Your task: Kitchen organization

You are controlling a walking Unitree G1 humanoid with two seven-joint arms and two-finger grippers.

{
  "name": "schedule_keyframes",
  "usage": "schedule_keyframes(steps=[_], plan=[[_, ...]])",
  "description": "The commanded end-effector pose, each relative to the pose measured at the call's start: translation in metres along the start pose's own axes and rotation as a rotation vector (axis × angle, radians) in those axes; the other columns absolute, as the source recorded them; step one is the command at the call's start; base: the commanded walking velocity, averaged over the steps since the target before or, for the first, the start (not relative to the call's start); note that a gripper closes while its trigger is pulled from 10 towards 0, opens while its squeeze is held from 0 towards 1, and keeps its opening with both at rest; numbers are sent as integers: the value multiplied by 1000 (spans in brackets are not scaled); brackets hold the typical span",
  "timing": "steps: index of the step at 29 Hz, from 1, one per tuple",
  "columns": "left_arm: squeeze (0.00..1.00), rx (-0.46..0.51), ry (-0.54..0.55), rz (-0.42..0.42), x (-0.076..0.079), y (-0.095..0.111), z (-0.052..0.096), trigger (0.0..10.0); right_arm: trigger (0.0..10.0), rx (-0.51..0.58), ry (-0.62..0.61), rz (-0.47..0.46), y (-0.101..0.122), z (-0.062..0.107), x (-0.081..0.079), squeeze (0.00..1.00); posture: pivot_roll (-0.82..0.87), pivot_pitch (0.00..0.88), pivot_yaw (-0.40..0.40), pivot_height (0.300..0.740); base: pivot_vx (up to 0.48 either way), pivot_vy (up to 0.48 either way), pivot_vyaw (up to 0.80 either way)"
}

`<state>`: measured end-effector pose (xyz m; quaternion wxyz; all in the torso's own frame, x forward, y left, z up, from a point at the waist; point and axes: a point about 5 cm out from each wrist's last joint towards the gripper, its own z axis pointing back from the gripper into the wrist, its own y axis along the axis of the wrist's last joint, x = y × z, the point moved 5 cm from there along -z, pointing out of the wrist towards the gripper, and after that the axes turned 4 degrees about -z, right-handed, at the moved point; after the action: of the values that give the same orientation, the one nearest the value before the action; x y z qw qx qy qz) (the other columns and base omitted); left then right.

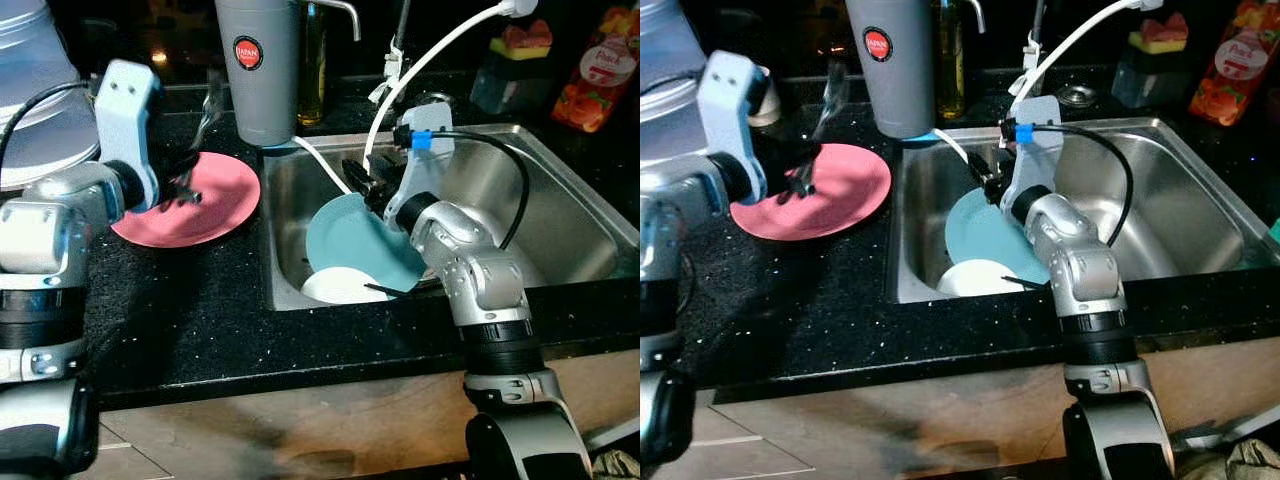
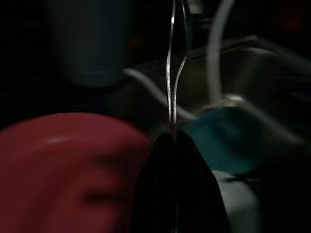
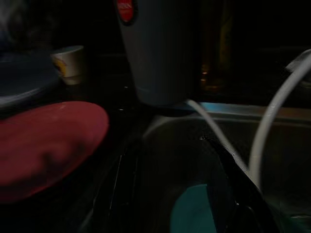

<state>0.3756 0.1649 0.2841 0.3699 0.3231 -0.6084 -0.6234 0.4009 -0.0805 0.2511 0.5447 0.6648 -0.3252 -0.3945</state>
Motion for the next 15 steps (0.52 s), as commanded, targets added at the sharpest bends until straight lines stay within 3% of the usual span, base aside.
schedule_keyframes(steps=[1,5,7,14,15], plan=[[0,32,-64,59,11,-1,2,0,10000,43,37,-52,14,1,-8,0,7,34,19,740,0,0,0],[0,54,-86,72,16,-4,1,0,10000,63,74,-81,19,1,-16,0,8,36,20,740,0,0,0],[0,52,-118,132,24,-13,-2,0,10000,89,127,-152,26,2,-26,1000,5,38,25,740,0,0,0],[0,49,-160,186,36,-18,-4,0,10000,116,203,-243,34,5,-40,1000,4,39,31,740,0,0,0],[0,50,-172,206,41,-19,-5,0,10000,116,255,-289,35,7,-49,1000,4,37,35,740,0,0,0]])
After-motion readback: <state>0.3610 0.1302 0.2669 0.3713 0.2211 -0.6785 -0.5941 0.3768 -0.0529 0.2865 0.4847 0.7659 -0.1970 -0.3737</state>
